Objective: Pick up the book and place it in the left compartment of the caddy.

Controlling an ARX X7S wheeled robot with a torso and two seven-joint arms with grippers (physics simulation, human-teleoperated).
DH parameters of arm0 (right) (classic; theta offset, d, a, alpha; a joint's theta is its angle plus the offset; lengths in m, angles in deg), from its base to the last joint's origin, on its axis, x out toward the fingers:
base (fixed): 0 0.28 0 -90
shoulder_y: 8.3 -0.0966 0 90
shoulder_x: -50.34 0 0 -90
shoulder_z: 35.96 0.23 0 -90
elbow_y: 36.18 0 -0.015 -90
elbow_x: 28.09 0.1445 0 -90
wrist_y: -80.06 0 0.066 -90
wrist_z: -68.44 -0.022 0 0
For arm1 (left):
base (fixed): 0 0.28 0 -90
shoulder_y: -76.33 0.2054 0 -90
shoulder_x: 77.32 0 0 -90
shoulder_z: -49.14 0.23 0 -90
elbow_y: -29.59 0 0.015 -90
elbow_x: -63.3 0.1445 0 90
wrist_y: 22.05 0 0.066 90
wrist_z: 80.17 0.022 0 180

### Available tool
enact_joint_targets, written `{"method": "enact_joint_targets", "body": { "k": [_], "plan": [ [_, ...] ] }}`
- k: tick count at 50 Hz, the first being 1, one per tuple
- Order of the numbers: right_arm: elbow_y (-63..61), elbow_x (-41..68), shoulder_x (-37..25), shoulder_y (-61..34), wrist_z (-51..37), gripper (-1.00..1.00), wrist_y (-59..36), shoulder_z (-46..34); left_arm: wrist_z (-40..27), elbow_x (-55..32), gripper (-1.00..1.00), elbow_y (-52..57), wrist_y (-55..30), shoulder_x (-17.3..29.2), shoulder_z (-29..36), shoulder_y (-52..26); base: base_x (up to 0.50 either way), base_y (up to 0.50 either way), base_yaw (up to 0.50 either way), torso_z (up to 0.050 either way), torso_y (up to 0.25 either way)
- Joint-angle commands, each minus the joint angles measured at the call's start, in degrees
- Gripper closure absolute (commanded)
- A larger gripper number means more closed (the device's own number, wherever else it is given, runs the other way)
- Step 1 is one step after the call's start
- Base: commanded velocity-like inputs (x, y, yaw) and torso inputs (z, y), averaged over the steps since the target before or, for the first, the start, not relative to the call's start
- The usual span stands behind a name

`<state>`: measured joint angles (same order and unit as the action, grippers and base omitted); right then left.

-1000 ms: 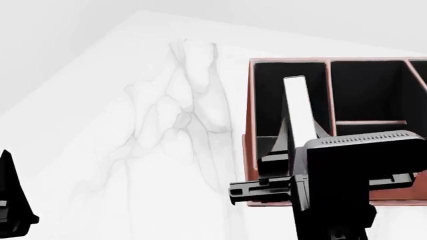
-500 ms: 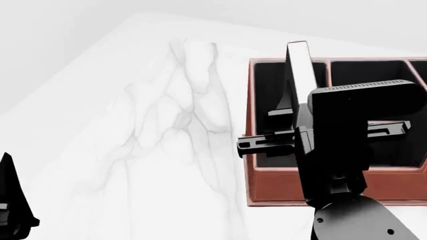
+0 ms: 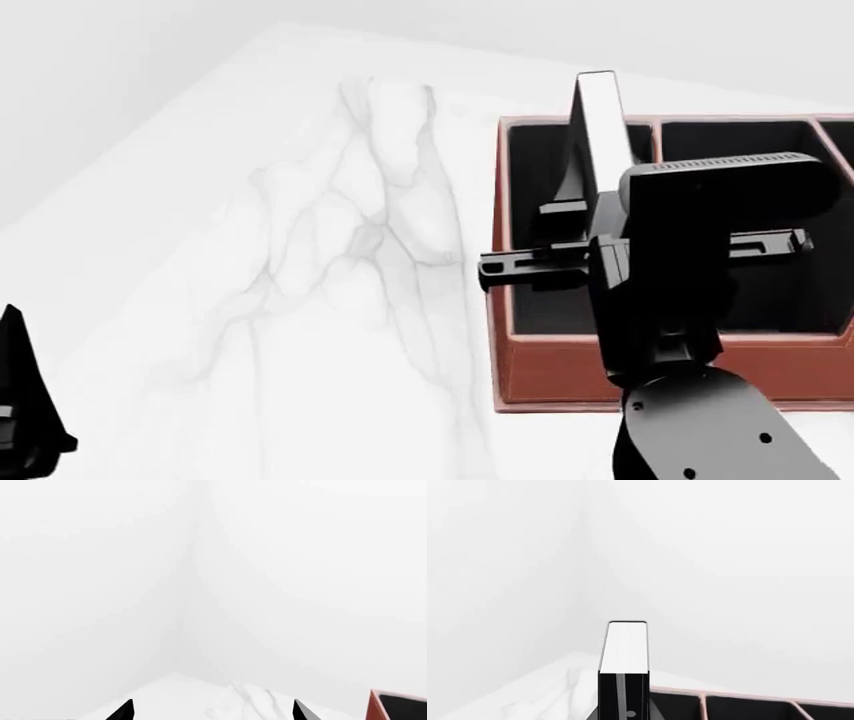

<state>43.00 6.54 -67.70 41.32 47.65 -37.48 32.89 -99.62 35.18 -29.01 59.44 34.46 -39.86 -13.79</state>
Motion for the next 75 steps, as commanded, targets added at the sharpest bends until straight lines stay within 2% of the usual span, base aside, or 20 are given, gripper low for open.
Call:
{"method": "enact_joint_targets", "body": {
  "k": [1,18,24,32,38,49,61,75],
  "plan": [
    [12.6,-5.7,3.6,-6.1,4.9,1.0,5.2,-1.1,-0.2,-0.7,-1.0,-0.3,0.4,0.1,-0.6,0.0,0.0,0.0,0.0,0.0,0.0],
    [21.7,-8.0,6.5,-10.2,8.5,1.0,8.2,-3.7,-0.6,0.0,-1.0,0.3,3.1,-0.5,-1.3,1.3,0.0,0.0,0.0,0.001,-0.013],
    [22.3,-7.7,6.6,-10.1,8.3,1.0,9.1,-3.1,-0.7,-2.0,-1.0,0.3,1.1,0.0,-1.1,1.3,0.0,0.0,0.0,0.002,-0.132],
    [22.9,-7.5,6.8,-10.2,8.2,1.0,10.2,-2.5,-0.8,-0.3,-1.0,0.3,2.7,-0.2,-1.0,1.5,0.0,0.0,0.0,0.0,0.0],
    [23.8,-7.4,7.1,-10.3,8.3,1.0,11.3,-2.0,-0.7,-0.3,-1.0,0.7,2.3,0.4,-0.6,1.7,0.0,0.0,0.0,0.005,-0.242],
    [26.1,-7.3,7.7,-10.5,8.9,1.0,12.6,-1.8,-1.0,-1.6,-1.0,0.3,1.4,0.4,-0.6,1.1,0.0,0.0,0.0,0.0,0.0],
    [38.3,-9.3,10.7,-13.3,12.5,1.0,19.4,-2.3,-0.8,-2.2,-1.0,0.1,1.9,0.4,-0.6,1.1,0.0,0.0,0.0,0.0,0.001],
    [38.5,-9.2,10.7,-13.4,12.5,1.0,19.6,-2.4,-0.9,-2.3,-1.0,0.1,2.0,0.6,-0.4,1.1,0.0,0.0,0.0,0.0,0.001]
  ]
}}
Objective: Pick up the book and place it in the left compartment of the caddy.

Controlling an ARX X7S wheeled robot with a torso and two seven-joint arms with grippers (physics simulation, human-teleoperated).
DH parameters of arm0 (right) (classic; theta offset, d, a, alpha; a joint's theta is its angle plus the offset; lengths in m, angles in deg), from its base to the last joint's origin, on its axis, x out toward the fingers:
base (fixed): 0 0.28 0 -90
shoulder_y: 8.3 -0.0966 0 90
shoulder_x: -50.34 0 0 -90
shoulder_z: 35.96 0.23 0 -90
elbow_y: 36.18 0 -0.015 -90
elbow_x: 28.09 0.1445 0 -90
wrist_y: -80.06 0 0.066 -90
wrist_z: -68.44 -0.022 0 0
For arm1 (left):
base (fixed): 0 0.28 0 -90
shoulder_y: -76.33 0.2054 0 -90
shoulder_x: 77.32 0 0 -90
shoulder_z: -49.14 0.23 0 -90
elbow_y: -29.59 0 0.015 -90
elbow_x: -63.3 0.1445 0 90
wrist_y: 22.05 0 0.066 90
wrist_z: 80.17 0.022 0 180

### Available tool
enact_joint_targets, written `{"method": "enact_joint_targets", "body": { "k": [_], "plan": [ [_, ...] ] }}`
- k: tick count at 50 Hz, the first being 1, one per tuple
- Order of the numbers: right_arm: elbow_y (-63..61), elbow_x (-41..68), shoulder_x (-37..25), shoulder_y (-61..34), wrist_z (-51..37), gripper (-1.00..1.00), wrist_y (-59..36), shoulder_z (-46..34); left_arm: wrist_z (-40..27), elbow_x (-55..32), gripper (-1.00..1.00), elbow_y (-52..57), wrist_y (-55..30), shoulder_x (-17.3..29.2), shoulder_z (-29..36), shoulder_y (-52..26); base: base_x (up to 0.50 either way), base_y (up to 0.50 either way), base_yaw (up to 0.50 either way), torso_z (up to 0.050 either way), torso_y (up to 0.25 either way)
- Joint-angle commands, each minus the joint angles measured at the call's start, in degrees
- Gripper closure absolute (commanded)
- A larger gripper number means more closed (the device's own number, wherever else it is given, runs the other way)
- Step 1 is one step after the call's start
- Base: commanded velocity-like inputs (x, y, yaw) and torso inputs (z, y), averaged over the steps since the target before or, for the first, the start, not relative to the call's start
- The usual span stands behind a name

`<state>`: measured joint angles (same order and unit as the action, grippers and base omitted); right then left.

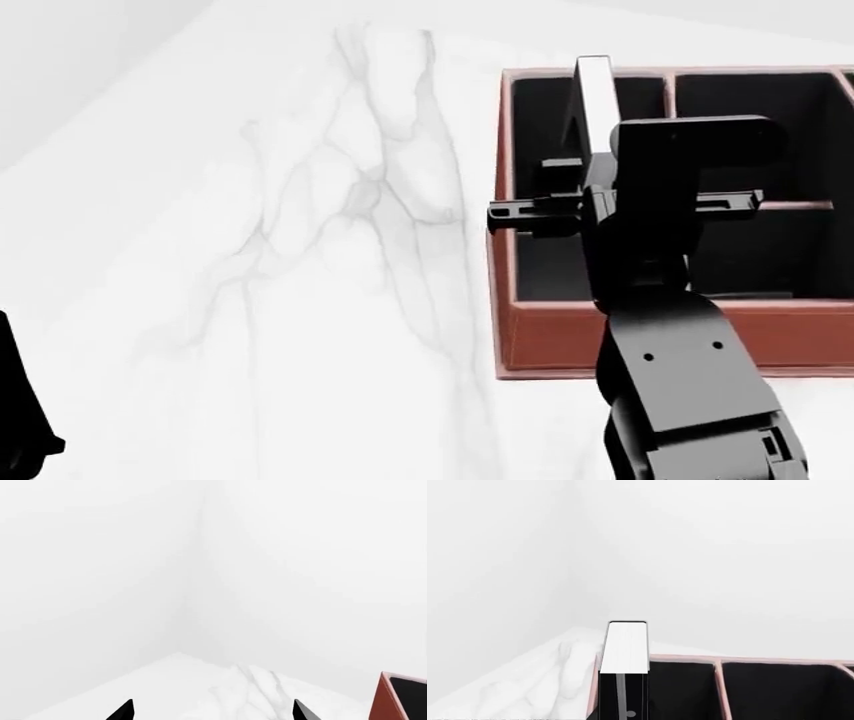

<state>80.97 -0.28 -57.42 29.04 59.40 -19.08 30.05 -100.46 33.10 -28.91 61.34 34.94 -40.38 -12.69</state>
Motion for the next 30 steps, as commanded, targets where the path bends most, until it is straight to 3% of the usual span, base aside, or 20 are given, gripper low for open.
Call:
{"method": "enact_joint_targets", "body": {
  "k": [1,9,11,19,25,30],
  "plan": [
    [0.6,-2.4,0.4,-1.1,0.7,1.0,1.2,0.4,-0.1,-0.2,-1.0,0.0,0.1,0.1,0.1,0.0,0.0,0.0,0.0,0.0,0.0],
    [0.6,-2.3,0.4,-1.1,0.7,1.0,1.2,0.4,-0.2,-0.2,-1.0,-0.1,0.2,0.2,0.2,0.0,0.0,0.0,0.0,0.0,0.003],
    [9.9,-3.5,2.9,-5.1,3.2,1.0,5.5,0.2,-0.1,3.2,-1.0,0.1,3.4,-0.3,0.3,1.2,0.0,0.0,0.0,0.0,-0.125],
    [10.1,-3.4,3.0,-5.1,3.2,1.0,5.6,0.1,-0.2,3.2,-1.0,0.1,3.5,-0.2,0.4,1.2,0.0,0.0,0.0,0.0,-0.172],
    [8.0,-3.0,2.4,-4.4,2.5,1.0,5.3,0.5,0.1,0.1,-1.0,0.0,2.9,-0.1,-0.5,1.1,0.0,0.0,0.0,0.0,0.0],
    [7.9,-2.8,2.4,-4.3,2.3,1.0,5.5,0.6,0.1,3.2,-1.0,-0.1,4.7,-0.2,0.1,1.4,0.0,0.0,0.0,0.0,-0.078]
  ]
}}
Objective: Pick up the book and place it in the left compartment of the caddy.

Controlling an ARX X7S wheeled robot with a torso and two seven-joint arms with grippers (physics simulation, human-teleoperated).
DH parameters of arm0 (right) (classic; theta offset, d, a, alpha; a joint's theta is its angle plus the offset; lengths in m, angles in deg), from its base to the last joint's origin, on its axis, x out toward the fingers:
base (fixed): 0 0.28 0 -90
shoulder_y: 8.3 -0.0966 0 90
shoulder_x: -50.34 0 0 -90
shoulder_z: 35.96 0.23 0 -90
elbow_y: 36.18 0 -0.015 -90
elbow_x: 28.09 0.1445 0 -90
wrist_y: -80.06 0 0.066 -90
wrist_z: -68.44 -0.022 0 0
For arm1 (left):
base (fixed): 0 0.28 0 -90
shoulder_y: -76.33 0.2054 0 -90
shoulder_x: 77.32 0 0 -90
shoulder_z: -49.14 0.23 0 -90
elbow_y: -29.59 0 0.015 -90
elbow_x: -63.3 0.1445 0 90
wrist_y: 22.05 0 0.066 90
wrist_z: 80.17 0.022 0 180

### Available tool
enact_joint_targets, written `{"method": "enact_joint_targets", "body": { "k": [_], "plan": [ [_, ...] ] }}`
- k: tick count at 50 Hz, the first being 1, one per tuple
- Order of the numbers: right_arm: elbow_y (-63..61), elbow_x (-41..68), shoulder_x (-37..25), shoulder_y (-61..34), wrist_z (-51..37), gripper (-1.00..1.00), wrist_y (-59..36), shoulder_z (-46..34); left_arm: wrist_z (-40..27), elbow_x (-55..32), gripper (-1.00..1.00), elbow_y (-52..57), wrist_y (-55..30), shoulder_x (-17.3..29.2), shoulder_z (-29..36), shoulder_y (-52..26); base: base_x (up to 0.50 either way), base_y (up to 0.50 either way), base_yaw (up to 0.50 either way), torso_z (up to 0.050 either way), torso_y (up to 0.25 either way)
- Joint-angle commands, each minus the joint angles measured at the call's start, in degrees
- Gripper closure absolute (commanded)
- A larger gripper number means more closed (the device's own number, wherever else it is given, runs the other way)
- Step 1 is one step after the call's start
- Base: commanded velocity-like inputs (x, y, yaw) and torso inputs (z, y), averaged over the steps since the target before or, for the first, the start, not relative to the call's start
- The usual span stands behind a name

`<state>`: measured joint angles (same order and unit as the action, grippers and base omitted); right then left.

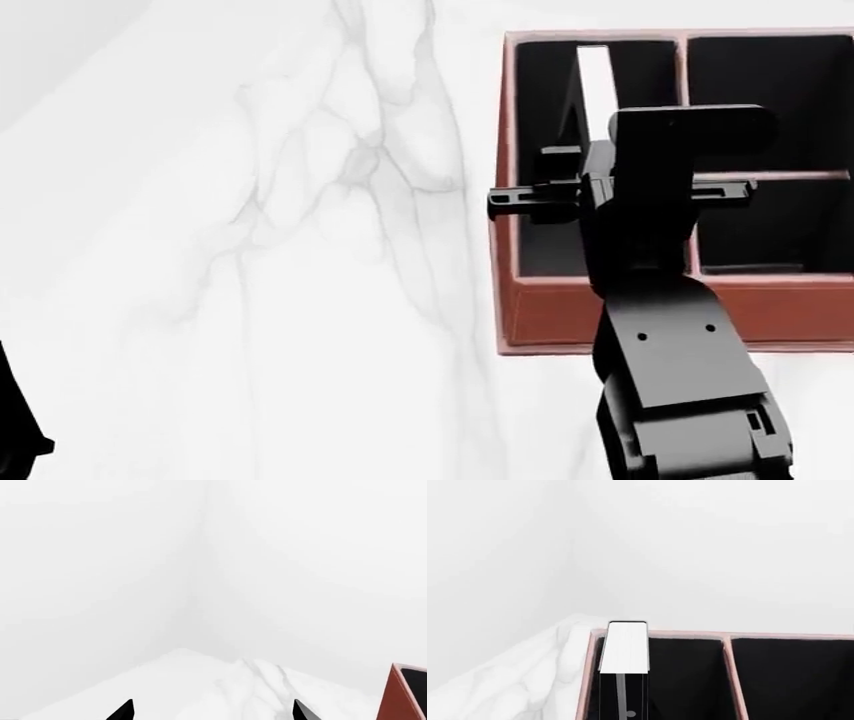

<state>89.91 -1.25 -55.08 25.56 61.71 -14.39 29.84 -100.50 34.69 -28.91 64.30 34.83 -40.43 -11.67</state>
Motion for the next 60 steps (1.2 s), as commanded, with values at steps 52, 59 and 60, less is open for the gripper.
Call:
{"method": "enact_joint_targets", "body": {
  "k": [52,59,60],
  "plan": [
    [3.5,-2.1,0.9,-4.1,0.1,1.0,2.8,1.0,-1.3,-1.2,-1.0,-0.1,-0.1,0.6,0.3,-0.1,0.0,0.0,0.0,0.0,-0.105],
    [9.9,-2.6,2.0,-7.2,1.4,1.0,5.4,1.3,-1.3,-1.3,-1.0,-0.1,0.1,0.7,0.3,0.1,0.0,0.0,0.0,0.0,0.001],
    [11.5,-2.8,2.3,-7.9,1.7,1.0,6.0,1.3,-1.3,-1.3,-1.0,0.0,0.2,0.7,0.3,0.2,0.0,0.0,0.0,0.0,0.0]
  ]
}}
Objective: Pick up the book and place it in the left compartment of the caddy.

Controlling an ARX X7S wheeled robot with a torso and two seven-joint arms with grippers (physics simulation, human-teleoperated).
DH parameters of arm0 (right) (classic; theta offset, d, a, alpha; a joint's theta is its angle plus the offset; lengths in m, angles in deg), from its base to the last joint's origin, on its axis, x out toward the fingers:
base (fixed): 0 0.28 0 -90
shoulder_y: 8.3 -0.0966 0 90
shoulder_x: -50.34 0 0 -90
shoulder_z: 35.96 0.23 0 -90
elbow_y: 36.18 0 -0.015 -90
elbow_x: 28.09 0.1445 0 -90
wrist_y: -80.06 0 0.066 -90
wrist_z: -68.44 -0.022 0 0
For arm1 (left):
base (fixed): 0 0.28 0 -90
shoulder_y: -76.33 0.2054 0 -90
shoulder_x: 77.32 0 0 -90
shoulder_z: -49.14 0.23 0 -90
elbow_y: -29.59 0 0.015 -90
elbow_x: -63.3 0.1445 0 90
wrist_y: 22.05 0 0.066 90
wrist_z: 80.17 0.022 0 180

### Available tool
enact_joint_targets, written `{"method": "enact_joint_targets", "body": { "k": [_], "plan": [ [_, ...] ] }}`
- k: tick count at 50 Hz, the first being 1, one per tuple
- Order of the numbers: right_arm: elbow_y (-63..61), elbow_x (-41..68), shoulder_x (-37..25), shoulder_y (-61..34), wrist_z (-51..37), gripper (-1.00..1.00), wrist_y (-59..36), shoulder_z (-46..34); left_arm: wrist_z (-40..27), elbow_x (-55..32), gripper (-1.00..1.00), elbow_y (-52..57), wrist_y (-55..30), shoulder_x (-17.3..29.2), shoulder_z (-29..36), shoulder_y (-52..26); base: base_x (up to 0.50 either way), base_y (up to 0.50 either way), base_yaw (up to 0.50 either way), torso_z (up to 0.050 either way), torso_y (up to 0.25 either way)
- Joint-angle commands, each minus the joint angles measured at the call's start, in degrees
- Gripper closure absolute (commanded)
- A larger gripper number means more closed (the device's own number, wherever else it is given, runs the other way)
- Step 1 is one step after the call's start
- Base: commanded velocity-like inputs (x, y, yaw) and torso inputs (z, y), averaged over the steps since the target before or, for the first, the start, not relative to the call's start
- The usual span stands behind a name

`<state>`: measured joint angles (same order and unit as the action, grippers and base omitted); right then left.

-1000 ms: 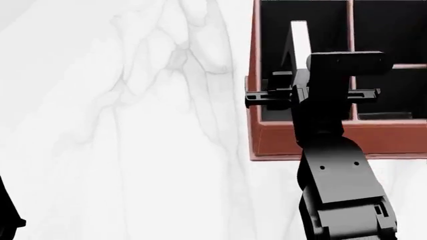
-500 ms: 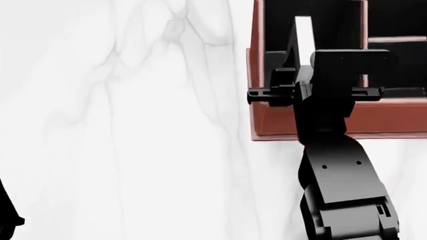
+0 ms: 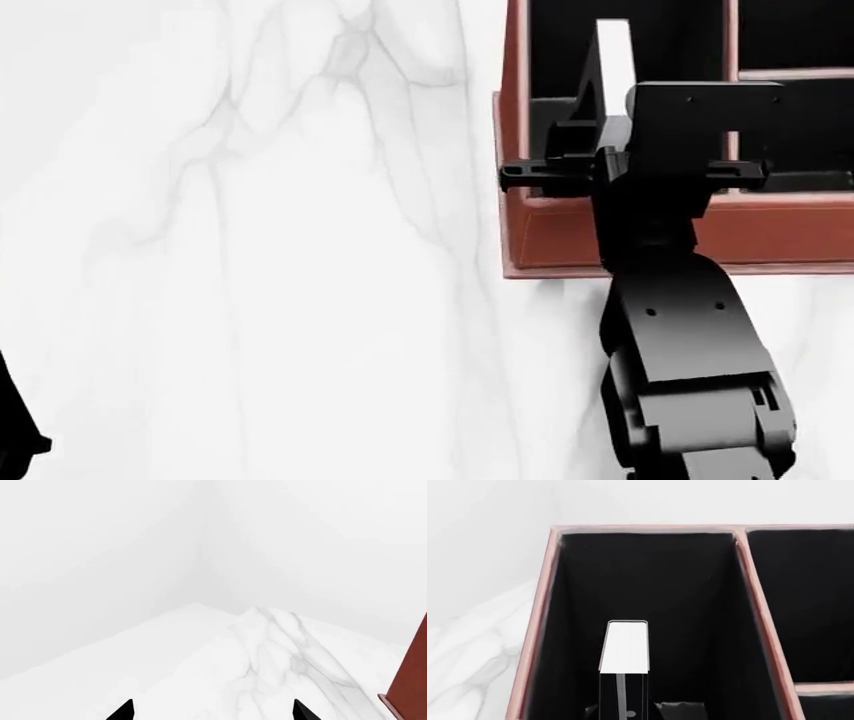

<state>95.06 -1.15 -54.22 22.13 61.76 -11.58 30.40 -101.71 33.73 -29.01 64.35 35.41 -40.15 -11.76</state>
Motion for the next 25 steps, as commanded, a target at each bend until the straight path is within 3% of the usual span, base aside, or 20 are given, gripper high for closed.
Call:
{"method": "enact_joint_targets", "body": {
  "k": [1,14,25],
  "plan": [
    [7.5,-3.0,1.7,-5.0,1.9,1.0,3.8,0.8,-0.1,-0.4,-1.0,0.1,0.1,0.2,0.0,0.3,0.0,0.0,0.0,0.0,0.0],
    [32.7,-4.7,6.5,-14.5,7.2,1.0,15.9,1.4,-0.4,-1.1,-1.0,0.4,0.1,0.4,-0.3,0.3,0.0,0.0,0.0,0.0,0.002],
    [33.7,-8.8,7.2,-13.8,8.3,1.0,14.7,5.7,-0.6,-1.4,-1.0,0.4,0.1,0.5,-0.4,0.3,0.0,0.0,0.0,0.0,0.002]
  ]
}}
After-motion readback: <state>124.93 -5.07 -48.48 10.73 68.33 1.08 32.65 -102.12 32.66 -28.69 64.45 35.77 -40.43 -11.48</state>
